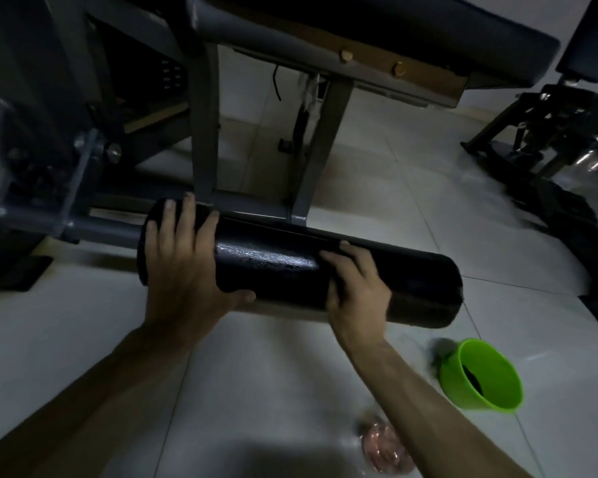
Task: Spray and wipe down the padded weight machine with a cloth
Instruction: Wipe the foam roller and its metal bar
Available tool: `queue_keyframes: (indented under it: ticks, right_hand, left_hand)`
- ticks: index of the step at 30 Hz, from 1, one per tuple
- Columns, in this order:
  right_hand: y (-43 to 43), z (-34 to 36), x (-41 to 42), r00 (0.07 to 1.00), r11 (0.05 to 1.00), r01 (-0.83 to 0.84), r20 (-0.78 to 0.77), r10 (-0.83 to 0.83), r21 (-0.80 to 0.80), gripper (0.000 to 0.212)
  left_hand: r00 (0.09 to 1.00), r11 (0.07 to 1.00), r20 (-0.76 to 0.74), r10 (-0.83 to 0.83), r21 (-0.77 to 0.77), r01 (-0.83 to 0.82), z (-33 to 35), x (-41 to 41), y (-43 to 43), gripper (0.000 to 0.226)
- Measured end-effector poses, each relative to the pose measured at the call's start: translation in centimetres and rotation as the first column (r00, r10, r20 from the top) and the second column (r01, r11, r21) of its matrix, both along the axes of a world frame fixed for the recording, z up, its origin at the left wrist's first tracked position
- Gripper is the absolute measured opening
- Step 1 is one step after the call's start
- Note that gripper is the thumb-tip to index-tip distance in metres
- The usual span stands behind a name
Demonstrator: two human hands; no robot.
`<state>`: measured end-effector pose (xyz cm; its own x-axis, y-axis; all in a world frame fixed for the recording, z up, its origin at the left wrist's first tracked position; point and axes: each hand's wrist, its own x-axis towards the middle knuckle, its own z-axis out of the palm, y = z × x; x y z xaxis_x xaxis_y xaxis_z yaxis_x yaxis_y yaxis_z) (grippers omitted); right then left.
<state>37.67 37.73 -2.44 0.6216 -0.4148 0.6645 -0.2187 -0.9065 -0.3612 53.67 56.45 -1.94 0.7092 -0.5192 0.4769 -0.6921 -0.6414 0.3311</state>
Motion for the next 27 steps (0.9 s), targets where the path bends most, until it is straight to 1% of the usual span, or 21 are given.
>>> queue_keyframes:
  ticks: [2,3,4,5,6,7,8,9,10,11,13,15,18,19,21,23,24,25,27]
  right_hand:
    - [3.8,0.6,4.0,0.988,0.989,-0.146,-0.048,0.144,-0.031,0.041]
    - [5.6,0.9,6.0,0.975,0.976,-0.215,-0.071,0.211,-0.043,0.04]
    - [7.3,1.3,7.9,0.96,0.962,-0.269,-0.087,0.264,-0.051,0.039]
    - [8.7,1.6,9.5,0.945,0.947,-0.317,-0.101,0.312,-0.048,0.039]
    - [9.6,1.8,10.6,0.927,0.931,-0.363,-0.115,0.356,-0.044,0.039]
    - [9.8,1.9,11.0,0.909,0.913,-0.405,-0.13,0.396,-0.053,0.04]
    - [9.5,2.0,10.8,0.894,0.897,-0.436,-0.155,0.421,-0.077,0.04]
    - [8.5,2.2,9.9,0.886,0.887,-0.449,-0.179,0.427,-0.107,0.039]
    - [7.1,2.2,8.7,0.891,0.887,-0.44,-0.19,0.412,-0.138,0.036]
    - [5.6,2.2,7.3,0.908,0.9,-0.406,-0.178,0.379,-0.157,0.036]
    - [2.9,2.1,4.5,0.951,0.942,-0.299,-0.134,0.28,-0.153,0.043]
    - [1.8,1.9,3.2,0.973,0.968,-0.22,-0.101,0.208,-0.121,0.046]
    - [4.2,1.9,5.7,0.979,0.975,-0.193,-0.089,0.184,-0.111,0.042]
    - [5.6,2.1,7.3,0.972,0.967,-0.223,-0.103,0.211,-0.122,0.038]
    - [8.8,2.5,11.4,0.936,0.931,-0.34,-0.148,0.32,-0.136,0.035]
    - [11.7,3.1,15.1,0.9,0.896,-0.42,-0.187,0.393,-0.141,0.035]
    - [12.8,3.3,16.5,0.885,0.882,-0.448,-0.209,0.416,-0.143,0.035]
    - [13.3,3.6,17.4,0.868,0.867,-0.476,-0.236,0.437,-0.145,0.035]
    - [13.0,3.9,17.3,0.835,0.835,-0.527,-0.279,0.474,-0.159,0.038]
  left_hand:
    - [0.997,0.998,-0.05,0.056,-0.038,-0.058,-0.2,0.8,1.6,0.139]
    - [0.992,0.993,-0.094,0.084,-0.07,-0.091,-0.6,1.5,2.4,0.14]
    - [0.982,0.985,-0.157,0.1,-0.123,-0.12,-0.9,2.0,3.0,0.136]
    - [0.968,0.969,-0.239,0.083,-0.206,-0.134,-1.1,2.2,3.7,0.125]
    - [0.952,0.942,-0.305,0.023,-0.313,-0.123,-1.4,2.4,4.2,0.107]
    - [0.939,0.906,-0.341,-0.052,-0.411,-0.1,-1.6,2.4,4.6,0.089]
    - [0.926,0.881,-0.362,-0.11,-0.466,-0.078,-1.7,2.4,4.9,0.077]
    - [0.918,0.867,-0.373,-0.137,-0.494,-0.071,-1.7,2.3,5.0,0.074]
    - [0.906,0.854,-0.399,-0.144,-0.512,-0.089,-1.9,2.3,5.1,0.076]
    - [0.892,0.846,-0.434,-0.129,-0.517,-0.13,-2.2,2.4,5.2,0.083]
    - [0.872,0.849,-0.483,-0.076,-0.49,-0.197,-2.7,2.7,5.2,0.098]
    - [0.869,0.849,-0.492,-0.059,-0.482,-0.215,-3.1,2.7,5.1,0.103]
    - [0.866,0.841,-0.498,-0.049,-0.489,-0.233,-2.8,2.3,5.1,0.103]
    - [0.864,0.838,-0.501,-0.048,-0.491,-0.238,-2.8,2.2,5.0,0.103]
    - [0.872,0.826,-0.486,-0.048,-0.51,-0.239,-2.8,2.2,5.0,0.097]
    - [0.905,0.834,-0.424,-0.039,-0.512,-0.204,-2.9,2.5,4.8,0.076]
    - [0.919,0.856,-0.394,-0.008,-0.477,-0.197,-3.0,2.6,4.7,0.064]
    - [0.927,0.876,-0.375,0.022,-0.44,-0.199,-3.0,2.8,4.7,0.058]
    - [0.923,0.884,-0.385,0.029,-0.421,-0.203,-3.1,3.0,4.7,0.063]
